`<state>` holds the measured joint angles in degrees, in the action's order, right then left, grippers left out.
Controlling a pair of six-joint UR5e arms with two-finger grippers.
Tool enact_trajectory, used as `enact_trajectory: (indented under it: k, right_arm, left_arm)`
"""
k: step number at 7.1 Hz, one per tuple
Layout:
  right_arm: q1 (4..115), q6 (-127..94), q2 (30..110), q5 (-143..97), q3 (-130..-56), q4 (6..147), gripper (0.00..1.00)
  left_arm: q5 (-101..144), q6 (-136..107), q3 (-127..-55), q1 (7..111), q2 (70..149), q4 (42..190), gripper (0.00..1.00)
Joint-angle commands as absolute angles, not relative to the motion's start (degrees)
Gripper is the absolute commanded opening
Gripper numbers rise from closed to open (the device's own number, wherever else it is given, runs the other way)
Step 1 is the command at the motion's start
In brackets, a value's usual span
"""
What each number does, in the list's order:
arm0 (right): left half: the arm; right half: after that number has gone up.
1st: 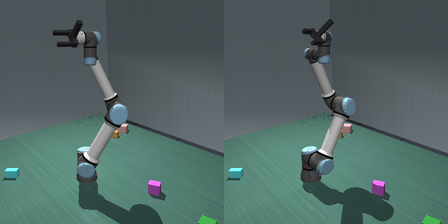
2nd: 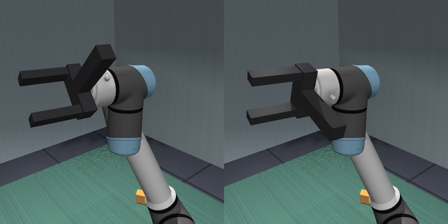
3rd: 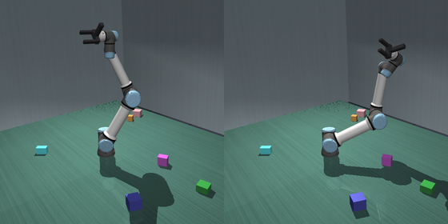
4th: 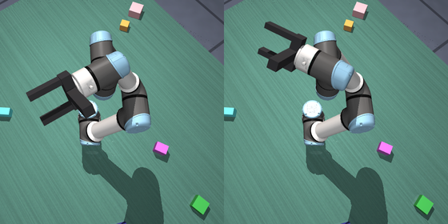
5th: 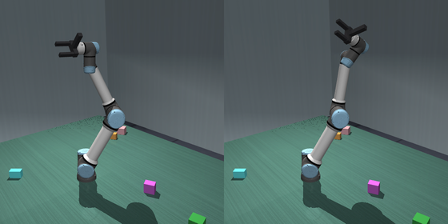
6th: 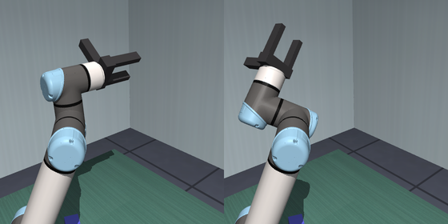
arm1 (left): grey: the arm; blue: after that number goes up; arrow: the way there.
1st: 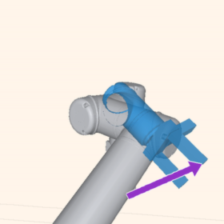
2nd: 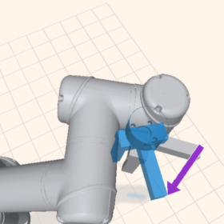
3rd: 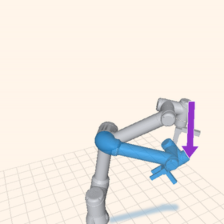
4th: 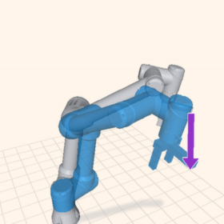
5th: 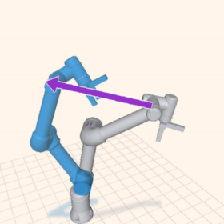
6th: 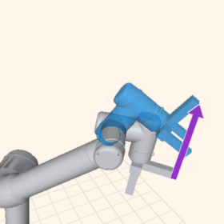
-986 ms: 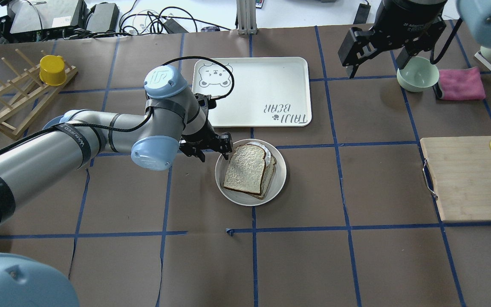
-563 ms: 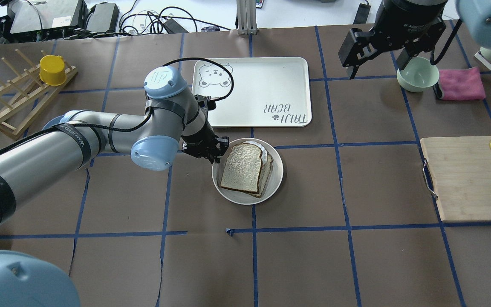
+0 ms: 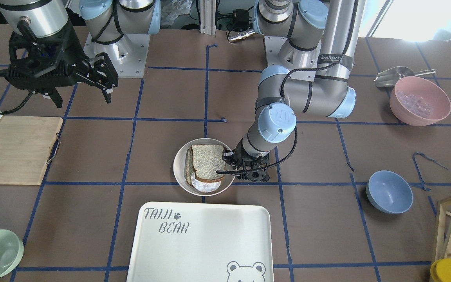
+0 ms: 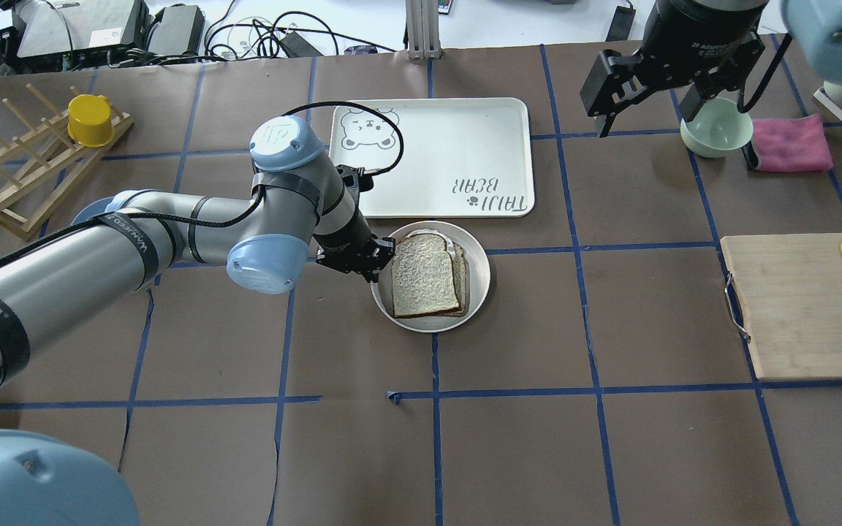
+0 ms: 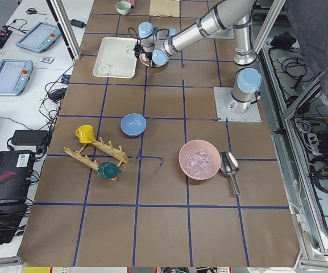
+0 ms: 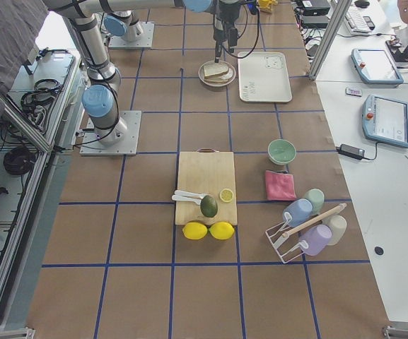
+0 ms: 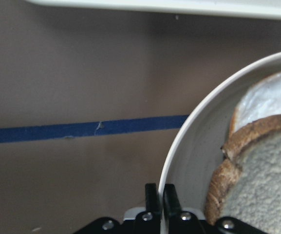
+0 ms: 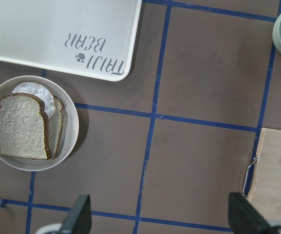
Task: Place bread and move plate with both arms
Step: 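Grip the plate rim with the left gripper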
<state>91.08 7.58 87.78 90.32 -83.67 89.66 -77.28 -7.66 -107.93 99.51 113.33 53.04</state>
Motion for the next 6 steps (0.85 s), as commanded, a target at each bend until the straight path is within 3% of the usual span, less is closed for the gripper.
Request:
enact_trajectory:
  k: [1,3,6]
  right_arm:
    - [91.05,7.65,87.71,90.26,-83.67,89.65,1.00]
    - [91.05,7.56,87.71,90.35,-83.67,89.65,1.00]
    - [91.05,7.56,87.71,90.35,-83.67,89.65,1.00]
  left_arm:
    - [-75.85,-8.60,-107.67,99.40,111.63,52.48,0.00]
    - [-75.94,-9.05,-106.10,98.71,108.82,51.86,0.00]
    - [-73.65,-10.37,-95.49,94.84,114.49,52.03,0.00]
